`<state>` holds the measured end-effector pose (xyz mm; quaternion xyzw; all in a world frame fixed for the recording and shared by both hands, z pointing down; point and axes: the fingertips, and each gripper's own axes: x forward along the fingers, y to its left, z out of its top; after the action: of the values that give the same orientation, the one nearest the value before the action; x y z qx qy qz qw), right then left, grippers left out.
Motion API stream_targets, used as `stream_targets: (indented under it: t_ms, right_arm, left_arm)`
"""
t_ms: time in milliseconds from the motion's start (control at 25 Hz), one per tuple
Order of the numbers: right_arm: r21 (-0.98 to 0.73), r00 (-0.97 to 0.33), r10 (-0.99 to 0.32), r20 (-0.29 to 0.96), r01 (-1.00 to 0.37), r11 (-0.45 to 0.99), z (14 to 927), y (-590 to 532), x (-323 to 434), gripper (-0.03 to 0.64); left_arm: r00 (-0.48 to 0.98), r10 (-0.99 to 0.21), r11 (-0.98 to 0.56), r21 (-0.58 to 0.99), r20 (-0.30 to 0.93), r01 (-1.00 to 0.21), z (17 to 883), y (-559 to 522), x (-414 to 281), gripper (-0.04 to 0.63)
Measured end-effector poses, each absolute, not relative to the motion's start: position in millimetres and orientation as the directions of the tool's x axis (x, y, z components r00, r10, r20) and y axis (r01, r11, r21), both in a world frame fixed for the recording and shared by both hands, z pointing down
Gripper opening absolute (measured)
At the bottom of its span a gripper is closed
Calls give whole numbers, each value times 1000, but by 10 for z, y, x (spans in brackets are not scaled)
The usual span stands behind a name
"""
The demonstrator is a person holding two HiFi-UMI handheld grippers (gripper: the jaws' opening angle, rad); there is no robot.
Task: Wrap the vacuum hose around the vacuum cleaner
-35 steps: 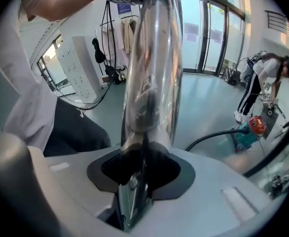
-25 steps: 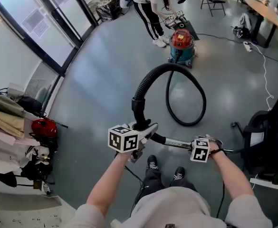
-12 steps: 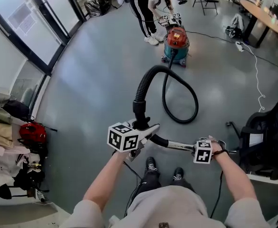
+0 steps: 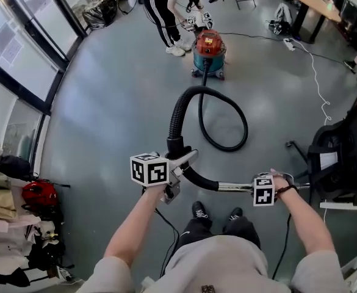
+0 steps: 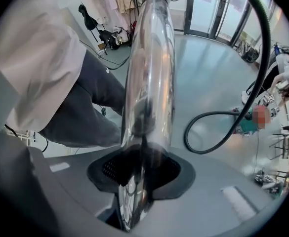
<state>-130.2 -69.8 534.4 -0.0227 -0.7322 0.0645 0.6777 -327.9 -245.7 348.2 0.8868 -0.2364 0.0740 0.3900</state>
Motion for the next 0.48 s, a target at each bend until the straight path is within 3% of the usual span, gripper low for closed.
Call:
stream_targets:
  t_ms: [120,480]
  right_arm:
    - [-134,-122,124,985,-82,988,5381,-667,-1318,147]
    - [-102,-246,64,967,-145,984,5575,-748,-1404,155]
  left_arm:
    - [888,-396,-560,706,231,-434,3372,-2535,-3179,127]
    - [887,-427,-614,663,176,-427,2929,-2604,-2728,112]
